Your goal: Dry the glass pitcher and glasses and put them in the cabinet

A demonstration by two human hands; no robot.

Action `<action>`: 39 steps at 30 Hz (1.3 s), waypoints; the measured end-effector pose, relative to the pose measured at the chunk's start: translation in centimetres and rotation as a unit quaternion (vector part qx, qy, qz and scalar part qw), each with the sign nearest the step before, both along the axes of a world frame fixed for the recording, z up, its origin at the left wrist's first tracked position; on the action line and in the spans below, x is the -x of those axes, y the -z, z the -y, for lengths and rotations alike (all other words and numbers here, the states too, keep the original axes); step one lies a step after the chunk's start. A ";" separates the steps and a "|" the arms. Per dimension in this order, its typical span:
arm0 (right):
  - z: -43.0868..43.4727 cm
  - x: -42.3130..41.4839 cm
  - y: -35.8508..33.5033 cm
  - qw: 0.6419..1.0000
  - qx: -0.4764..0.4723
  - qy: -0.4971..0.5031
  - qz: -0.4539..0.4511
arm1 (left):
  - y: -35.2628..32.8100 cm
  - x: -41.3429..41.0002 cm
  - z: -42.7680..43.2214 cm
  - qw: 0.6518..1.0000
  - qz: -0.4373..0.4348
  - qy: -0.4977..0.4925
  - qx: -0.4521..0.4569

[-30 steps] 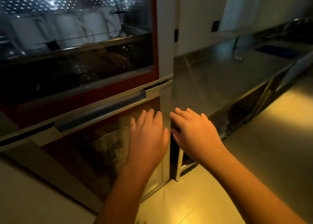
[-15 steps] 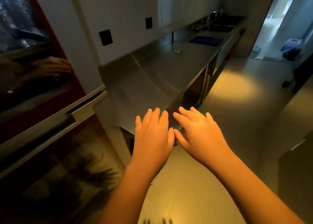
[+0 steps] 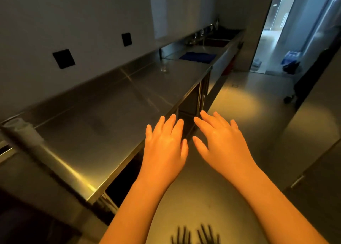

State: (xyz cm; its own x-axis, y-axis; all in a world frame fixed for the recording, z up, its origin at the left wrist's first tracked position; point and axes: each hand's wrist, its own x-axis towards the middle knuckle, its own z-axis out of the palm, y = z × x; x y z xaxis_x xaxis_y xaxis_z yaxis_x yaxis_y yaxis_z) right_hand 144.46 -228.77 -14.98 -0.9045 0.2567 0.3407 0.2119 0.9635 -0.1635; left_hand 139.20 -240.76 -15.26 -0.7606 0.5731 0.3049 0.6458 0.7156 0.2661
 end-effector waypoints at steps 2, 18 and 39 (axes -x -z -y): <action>-2.2 0.9 0.0 1.000 0.007 -0.001 0.009 | 0.1 1.2 -2.5 1.000 0.004 0.011 0.003; -17.2 19.7 1.1 0.994 0.013 0.063 0.087 | 1.2 22.1 -18.1 0.996 0.013 0.087 0.022; -38.2 44.0 4.4 0.999 -0.009 0.041 -0.022 | 3.2 45.2 -39.3 0.997 0.054 0.033 0.054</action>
